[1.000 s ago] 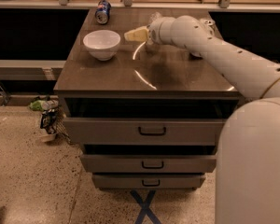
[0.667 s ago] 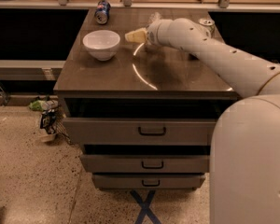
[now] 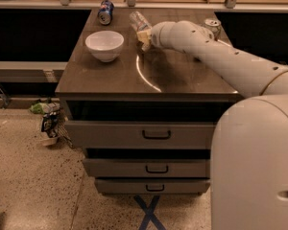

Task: Move water bottle near white bowl

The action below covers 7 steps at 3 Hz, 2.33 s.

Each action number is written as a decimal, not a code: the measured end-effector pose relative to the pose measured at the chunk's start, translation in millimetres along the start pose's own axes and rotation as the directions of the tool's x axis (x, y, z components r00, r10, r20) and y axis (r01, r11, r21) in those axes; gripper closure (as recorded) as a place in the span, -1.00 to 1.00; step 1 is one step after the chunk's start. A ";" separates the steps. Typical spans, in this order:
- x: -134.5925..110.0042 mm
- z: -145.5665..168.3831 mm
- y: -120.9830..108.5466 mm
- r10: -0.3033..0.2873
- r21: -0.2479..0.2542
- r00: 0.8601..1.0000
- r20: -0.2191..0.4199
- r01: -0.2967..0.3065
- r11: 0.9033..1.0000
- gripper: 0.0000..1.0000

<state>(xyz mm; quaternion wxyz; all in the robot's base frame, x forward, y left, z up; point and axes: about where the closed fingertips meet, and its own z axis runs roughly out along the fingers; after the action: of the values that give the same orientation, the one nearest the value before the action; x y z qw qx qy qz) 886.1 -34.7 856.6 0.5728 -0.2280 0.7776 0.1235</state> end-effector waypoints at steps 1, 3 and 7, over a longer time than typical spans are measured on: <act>-11.2 -5.3 2.4 -0.025 -0.029 1.000 0.008 0.025 0.999 0.67; -9.7 -65.8 11.7 -0.122 -0.198 0.989 -0.080 0.104 0.975 1.00; 39.9 -108.8 59.7 -0.166 -0.427 0.959 -0.229 0.054 0.902 -0.27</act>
Offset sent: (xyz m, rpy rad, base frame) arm -0.0670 -0.0416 0.0554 -0.1584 0.0519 0.2374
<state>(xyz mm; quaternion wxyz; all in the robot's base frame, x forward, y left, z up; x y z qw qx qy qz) 756.1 -40.9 848.7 0.4099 -0.4032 0.7873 0.2227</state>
